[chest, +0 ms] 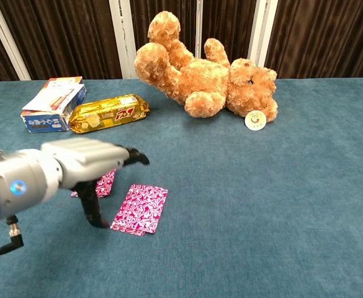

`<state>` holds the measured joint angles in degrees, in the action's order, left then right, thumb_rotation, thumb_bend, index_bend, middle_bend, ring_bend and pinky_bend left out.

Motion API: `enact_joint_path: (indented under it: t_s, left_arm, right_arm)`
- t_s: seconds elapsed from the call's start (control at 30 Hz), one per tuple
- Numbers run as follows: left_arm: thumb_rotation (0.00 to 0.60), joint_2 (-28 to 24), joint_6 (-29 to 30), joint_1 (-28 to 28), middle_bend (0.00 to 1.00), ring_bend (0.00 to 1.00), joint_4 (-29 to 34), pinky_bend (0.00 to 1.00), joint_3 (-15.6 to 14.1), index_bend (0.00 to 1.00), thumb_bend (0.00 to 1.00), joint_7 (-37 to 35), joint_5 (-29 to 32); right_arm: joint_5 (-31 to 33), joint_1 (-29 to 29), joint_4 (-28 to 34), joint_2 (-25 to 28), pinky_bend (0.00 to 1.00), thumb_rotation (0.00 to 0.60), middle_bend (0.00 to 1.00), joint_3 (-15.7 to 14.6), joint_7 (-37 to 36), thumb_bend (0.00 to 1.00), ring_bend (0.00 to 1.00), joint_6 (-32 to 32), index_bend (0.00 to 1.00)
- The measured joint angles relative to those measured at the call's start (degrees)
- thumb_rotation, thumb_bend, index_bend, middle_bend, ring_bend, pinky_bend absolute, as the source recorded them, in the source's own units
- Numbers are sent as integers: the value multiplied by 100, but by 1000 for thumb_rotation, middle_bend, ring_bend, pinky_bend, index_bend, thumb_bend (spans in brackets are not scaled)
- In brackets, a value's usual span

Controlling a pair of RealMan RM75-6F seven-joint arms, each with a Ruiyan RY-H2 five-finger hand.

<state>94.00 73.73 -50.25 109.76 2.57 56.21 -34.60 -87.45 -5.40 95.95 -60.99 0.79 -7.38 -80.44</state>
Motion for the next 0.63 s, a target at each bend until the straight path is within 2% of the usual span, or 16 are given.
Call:
enact_joint_path:
  t_s: [0.1, 0.2, 0.37, 0.53, 0.63]
  left_arm:
    - [600, -311, 242, 215, 0, 0, 236, 0, -151, 0, 208, -292, -619]
    - [600, -766, 584, 533, 0, 0, 450, 0, -447, 0, 204, -637, -1426]
    - [600, -1640, 1375, 1336, 0, 0, 574, 0, -1184, 0, 196, -1534, -2903]
    - [600, -2117, 2248, 2385, 0, 0, -59, 0, -1863, 0, 190, -2790, -4143]
    - [600, -2295, 2654, 2954, 0, 0, -692, 0, -2100, 0, 187, -3485, -4488]
  right_arm:
    - [1, 2, -7, -2, 49, 600, 0, 2, 7, 363, 0, -5, 0]
    - [-1, -1, -4, -4, 49, 600, 0, 7, 39, 363, 0, -8, 0]
    - [-18, 8, -16, -30, 49, 600, 0, 6, 172, 362, 0, -41, 0]
    - [-31, 27, -40, -90, 49, 600, 0, 24, 382, 363, 0, -129, 0]
    - [-47, 32, -67, -124, 49, 600, 0, 25, 465, 362, 0, -144, 0]
